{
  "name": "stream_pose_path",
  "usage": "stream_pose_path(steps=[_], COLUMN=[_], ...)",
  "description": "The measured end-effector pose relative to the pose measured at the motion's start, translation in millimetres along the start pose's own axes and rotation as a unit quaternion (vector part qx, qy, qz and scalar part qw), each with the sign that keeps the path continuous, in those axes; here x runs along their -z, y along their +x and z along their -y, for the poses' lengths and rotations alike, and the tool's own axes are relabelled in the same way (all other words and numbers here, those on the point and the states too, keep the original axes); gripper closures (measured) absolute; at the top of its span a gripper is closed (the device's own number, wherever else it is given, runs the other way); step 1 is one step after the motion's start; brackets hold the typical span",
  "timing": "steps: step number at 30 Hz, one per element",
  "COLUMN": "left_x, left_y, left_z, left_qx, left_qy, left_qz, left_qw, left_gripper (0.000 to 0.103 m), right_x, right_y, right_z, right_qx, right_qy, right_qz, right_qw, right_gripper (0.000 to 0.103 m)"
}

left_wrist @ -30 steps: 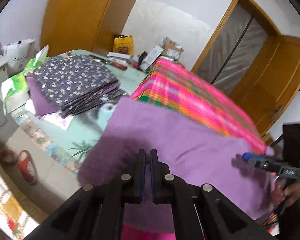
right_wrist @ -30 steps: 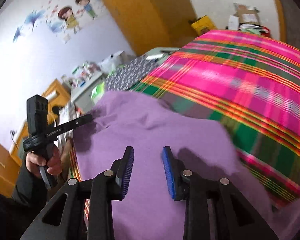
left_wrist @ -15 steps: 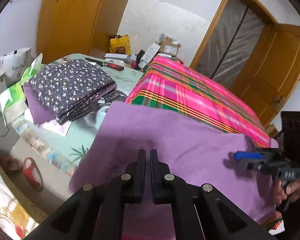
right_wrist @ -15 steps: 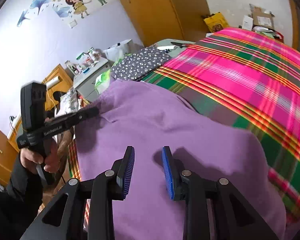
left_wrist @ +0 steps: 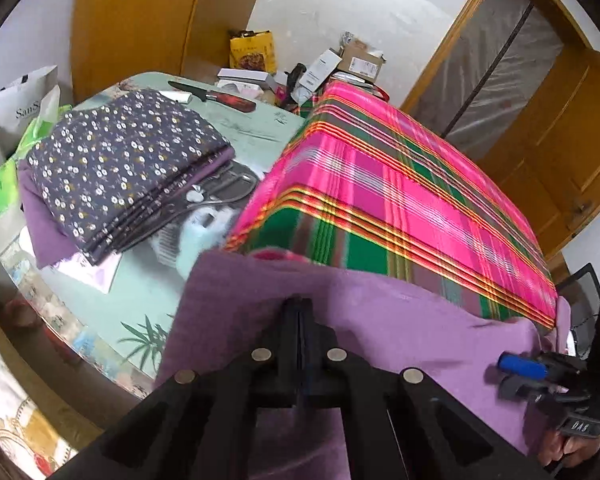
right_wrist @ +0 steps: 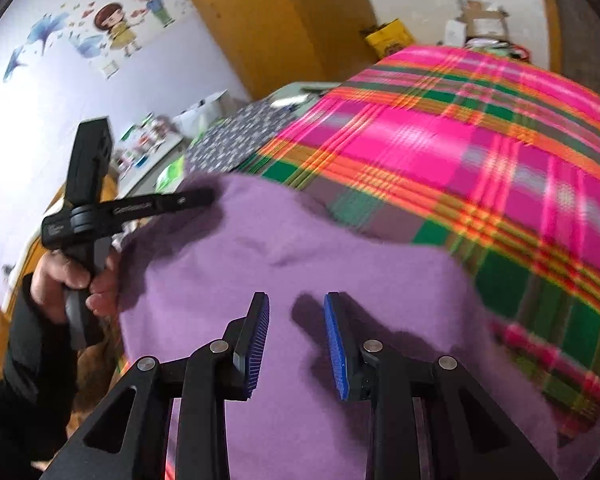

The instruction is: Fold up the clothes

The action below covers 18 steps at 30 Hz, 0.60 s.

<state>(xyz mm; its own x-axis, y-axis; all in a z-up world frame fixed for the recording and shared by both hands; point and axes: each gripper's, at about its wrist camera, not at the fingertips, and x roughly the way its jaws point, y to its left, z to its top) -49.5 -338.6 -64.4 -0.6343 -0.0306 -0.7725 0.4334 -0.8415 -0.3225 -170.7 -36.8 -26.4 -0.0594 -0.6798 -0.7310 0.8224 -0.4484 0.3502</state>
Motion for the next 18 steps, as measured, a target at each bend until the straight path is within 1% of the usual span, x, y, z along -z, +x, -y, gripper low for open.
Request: stream_pose_path(steps=[1, 2, 4, 7, 9, 11, 14, 16, 18], left_x=[-1, -1, 6, 20, 30, 39, 54, 63, 67], left_y=[1, 1, -6, -19, -28, -38, -51, -60, -61], left_z=[-1, -1, -2, -6, -8, -11, -14, -16, -24], left_qx=[0.001, 0.002, 0.003, 0.004, 0.004, 0.005, 0.006, 0.006, 0.013], left_qy=[-0.003, -0.002, 0.0, 0.004, 0.006, 0.008, 0.012, 0.014, 0.001], left_qz=[0.001, 0.003, 0.01, 0.022, 0.03, 0.039, 0.051, 0.059, 0.061], left_qw=[1.0, 1.0, 0.9999, 0.9997, 0.9995, 0.9992, 0.9986, 0.9981, 0.9981], left_gripper=[0.102, 0.102, 0.102, 0.102, 0.101, 0.101, 0.101, 0.101, 0.101], right_x=[-3, -5, -8, -8, -6, 0, 18, 33, 45], right_y=[0, 0, 1, -5, -15, -27, -43, -52, -58], right_z=[3, 7, 17, 32, 32, 27, 14, 5, 4], right_qx=[0.011, 0.02, 0.034, 0.036, 0.03, 0.017, -0.007, -0.015, -0.013], right_qy=[0.005, 0.013, 0.036, 0.072, 0.075, 0.066, 0.026, -0.001, -0.013], right_qz=[0.008, 0.015, 0.024, 0.034, 0.042, 0.047, 0.044, 0.036, 0.032], right_qw=[1.0, 1.0, 0.998, 0.996, 0.996, 0.997, 0.999, 0.999, 0.999], right_gripper=[0.074, 0.076, 0.077, 0.077, 0.076, 0.075, 0.075, 0.075, 0.075])
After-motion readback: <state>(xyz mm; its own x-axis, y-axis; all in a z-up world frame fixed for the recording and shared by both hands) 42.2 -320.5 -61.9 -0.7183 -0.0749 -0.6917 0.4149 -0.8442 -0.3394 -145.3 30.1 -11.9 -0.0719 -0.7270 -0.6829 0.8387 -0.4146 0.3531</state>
